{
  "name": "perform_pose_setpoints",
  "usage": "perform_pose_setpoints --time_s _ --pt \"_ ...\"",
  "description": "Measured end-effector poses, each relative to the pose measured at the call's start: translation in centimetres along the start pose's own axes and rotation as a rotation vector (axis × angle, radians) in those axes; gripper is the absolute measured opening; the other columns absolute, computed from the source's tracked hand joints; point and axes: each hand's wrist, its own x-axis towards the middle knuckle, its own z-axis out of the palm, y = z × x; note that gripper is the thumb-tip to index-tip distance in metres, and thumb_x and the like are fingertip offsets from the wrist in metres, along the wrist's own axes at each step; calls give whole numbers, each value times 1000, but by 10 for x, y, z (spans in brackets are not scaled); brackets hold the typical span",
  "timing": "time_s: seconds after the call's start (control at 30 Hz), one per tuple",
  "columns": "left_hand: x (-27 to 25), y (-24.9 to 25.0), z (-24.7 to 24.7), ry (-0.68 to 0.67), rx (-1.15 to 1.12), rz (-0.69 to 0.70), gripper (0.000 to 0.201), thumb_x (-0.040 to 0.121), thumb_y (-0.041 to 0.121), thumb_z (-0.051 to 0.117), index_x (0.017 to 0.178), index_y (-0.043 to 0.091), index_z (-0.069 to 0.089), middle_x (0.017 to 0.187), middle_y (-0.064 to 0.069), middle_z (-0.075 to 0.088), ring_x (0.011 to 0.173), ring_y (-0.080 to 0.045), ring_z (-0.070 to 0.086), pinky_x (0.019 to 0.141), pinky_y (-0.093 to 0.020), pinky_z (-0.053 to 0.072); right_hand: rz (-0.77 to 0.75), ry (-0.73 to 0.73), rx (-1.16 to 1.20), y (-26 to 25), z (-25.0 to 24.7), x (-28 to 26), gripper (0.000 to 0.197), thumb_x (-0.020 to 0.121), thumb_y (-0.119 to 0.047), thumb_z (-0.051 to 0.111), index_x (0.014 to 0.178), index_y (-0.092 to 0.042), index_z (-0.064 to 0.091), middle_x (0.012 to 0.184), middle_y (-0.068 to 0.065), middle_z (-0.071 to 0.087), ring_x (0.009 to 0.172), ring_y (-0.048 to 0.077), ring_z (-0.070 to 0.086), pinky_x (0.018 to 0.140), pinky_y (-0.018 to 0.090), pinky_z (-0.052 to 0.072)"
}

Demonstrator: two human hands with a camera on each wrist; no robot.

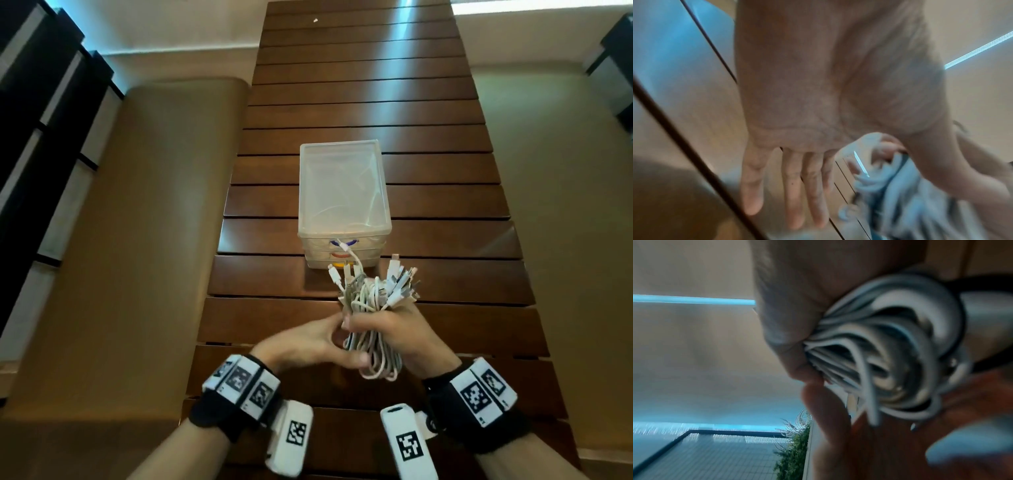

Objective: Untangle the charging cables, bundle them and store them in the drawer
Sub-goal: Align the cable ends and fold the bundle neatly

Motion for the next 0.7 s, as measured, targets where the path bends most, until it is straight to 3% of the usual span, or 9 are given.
perform_pose_setpoints --time_s 0.07,0.1,0.17,0.27,0.33,0.4,0.5,0.57,0.7 --pt "0 -1 -15 103 38 6 108 48 78 80 137 26 48 136 4 58 124 -12 58 110 -38 45 -71 1 -27 -10 -6 4 14 67 -3 69 80 1 66 77 10 65 72 22 64 68 39 55" --pt "1 2 -19 185 75 32 97 53 76 77 132 26 52 131 6 62 119 -10 61 108 -39 47 -106 7 -58 -16 -8 8 14 69 -3 70 81 3 66 76 8 66 71 21 64 67 39 54" --pt "10 4 -24 330 131 98 70 65 69 73 123 31 59 123 10 66 112 -7 63 103 -38 50 -209 3 -164 -30 -10 14 10 74 3 74 78 -2 66 72 -3 68 70 10 65 67 28 53" --pt "28 12 -28 418 186 120 43 89 48 68 126 26 60 109 11 69 94 3 66 87 -22 52 -348 -4 -272 -52 -11 22 31 78 17 70 79 -13 64 72 -16 70 71 -5 65 69 13 50" --pt "38 16 -30 505 301 81 37 98 31 60 133 21 55 104 10 67 89 -1 67 79 -21 52 -430 10 -371 -64 -9 26 28 78 12 73 79 -15 65 74 -12 71 73 -1 67 71 20 55" --pt "48 16 -30 584 617 37 38 99 24 55 137 23 51 111 6 69 105 -17 65 90 -34 52 -501 20 -488 -71 -5 31 17 76 -15 75 88 -24 67 83 -9 71 82 4 69 77 28 56" --pt "63 10 -21 617 831 -7 47 97 31 52 141 20 44 121 -2 68 113 -29 62 93 -43 50 -467 14 -571 -68 -6 47 61 70 -37 75 128 -27 59 118 -4 71 111 8 66 98 34 53" --pt "70 7 -18 662 936 -29 51 98 36 47 145 17 39 124 -7 66 111 -33 62 90 -44 48 -371 9 -548 -63 -9 56 91 64 -39 79 147 -23 45 127 -4 68 117 10 63 105 44 48" --pt "73 5 -13 755 1146 -35 57 99 42 46 146 12 35 123 -8 65 107 -31 66 90 -43 45 -223 2 -542 -51 -14 64 104 60 -19 71 155 -27 31 111 -9 71 94 4 63 99 45 51"
